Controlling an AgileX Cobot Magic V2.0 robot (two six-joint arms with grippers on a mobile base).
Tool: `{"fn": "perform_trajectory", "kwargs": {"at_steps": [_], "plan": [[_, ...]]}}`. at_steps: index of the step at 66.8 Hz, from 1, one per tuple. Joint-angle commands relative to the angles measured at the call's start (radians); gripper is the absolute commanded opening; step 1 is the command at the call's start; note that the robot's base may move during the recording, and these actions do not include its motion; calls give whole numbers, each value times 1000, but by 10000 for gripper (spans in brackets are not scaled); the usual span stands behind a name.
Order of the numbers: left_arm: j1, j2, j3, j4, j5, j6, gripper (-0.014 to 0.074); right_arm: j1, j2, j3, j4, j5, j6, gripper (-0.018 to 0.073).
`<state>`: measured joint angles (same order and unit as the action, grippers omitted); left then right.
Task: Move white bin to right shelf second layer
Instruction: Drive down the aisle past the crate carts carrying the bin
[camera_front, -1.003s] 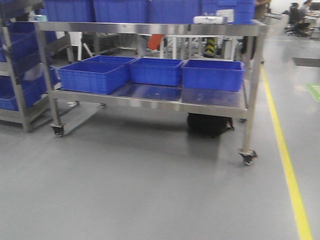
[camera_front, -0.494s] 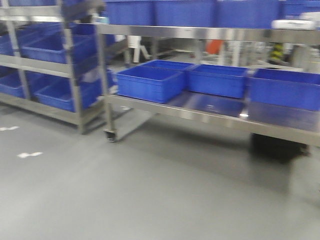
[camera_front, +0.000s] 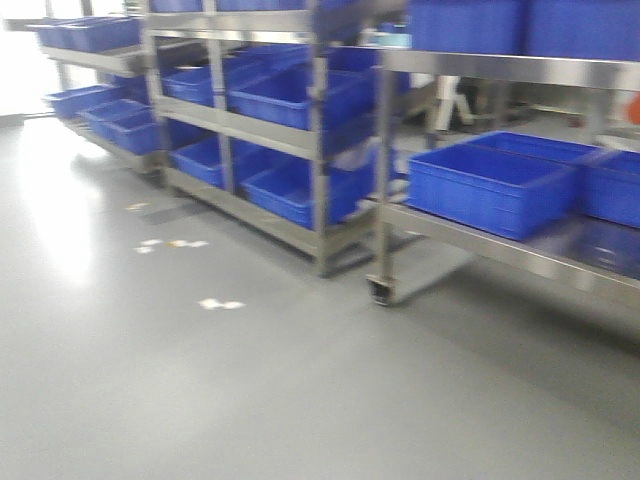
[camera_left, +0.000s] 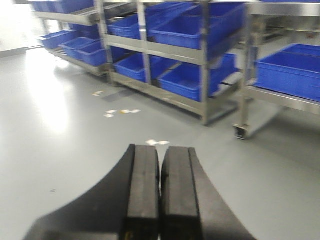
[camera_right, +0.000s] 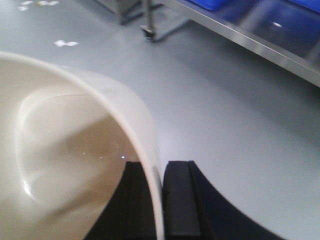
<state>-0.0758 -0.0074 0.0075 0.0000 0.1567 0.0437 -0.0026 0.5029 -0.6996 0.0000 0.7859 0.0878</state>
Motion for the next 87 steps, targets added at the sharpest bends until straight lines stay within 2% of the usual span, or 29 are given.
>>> {"fn": "perform_trajectory", "kwargs": {"at_steps": [1, 87], "plan": [[-6, -16, 37, 0, -81, -5, 85, 0, 2, -27, 0, -86, -4, 57], [-6, -16, 37, 0, -81, -5, 85, 0, 2, -27, 0, -86, -4, 57]]}}
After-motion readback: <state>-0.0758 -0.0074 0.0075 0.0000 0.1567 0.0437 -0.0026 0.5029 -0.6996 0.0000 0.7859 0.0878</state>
